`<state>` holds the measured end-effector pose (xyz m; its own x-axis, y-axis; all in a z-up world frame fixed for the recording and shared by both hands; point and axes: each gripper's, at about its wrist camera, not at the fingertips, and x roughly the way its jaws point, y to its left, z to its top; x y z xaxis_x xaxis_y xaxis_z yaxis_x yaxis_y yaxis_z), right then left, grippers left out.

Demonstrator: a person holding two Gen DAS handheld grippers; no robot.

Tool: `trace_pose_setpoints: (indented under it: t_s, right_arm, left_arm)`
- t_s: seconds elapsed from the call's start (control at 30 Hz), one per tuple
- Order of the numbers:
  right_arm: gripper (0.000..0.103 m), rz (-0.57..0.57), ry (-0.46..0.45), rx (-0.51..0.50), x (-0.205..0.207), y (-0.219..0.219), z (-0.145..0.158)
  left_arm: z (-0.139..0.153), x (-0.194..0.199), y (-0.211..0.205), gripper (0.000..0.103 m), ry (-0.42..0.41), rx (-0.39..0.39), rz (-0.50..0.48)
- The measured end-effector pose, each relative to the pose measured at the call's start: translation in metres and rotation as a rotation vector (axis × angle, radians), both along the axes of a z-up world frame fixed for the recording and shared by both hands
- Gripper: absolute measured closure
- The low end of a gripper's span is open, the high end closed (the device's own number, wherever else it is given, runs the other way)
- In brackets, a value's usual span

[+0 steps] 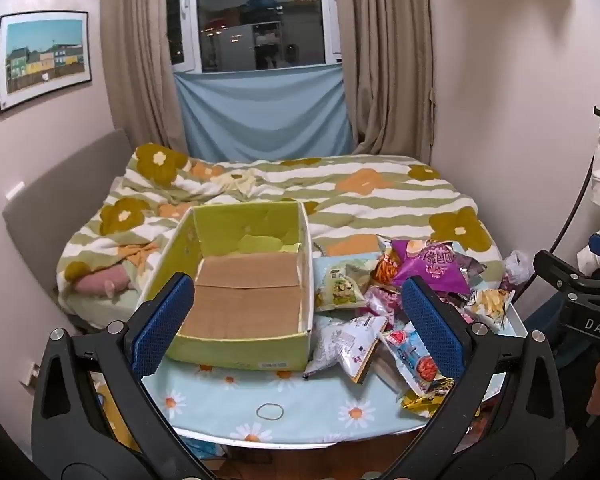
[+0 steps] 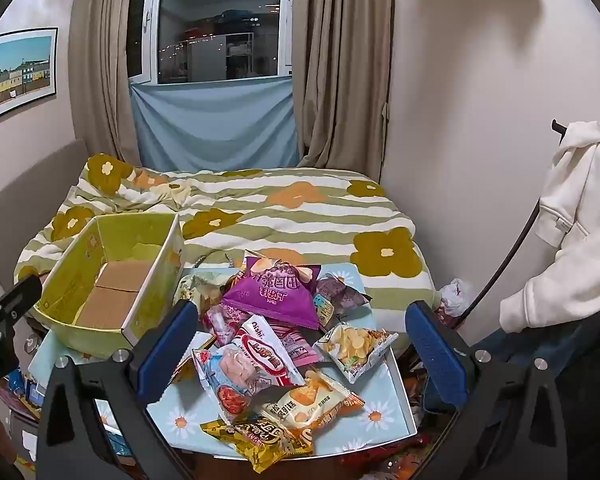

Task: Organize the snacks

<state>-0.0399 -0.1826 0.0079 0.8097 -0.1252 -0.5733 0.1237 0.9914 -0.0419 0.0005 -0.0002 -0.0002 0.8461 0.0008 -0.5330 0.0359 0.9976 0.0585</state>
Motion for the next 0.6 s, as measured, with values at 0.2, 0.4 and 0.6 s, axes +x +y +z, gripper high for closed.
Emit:
trace_pose_setpoints:
  t_s: [0.2,0.4,0.6]
  right_arm:
    - [0.000,-0.003,0.000,0.002,-0.003,0.001,0.001]
    - [0.000,-0.001,0.005,-0.001,0.002,0.002,-0.007]
    - [0.000,-0.001,0.010,0.005,0.003,0.002,-0.005]
  left_arm:
    - [-0.003,0.002,0.007,0.000,0.002,-0.004,-0.002]
    - [-0.005,0.007,0.002,0.000,0.008,0.007,0.009]
    - [-0.007,0.012,-0.001,0.000,0.019,0.010,0.010]
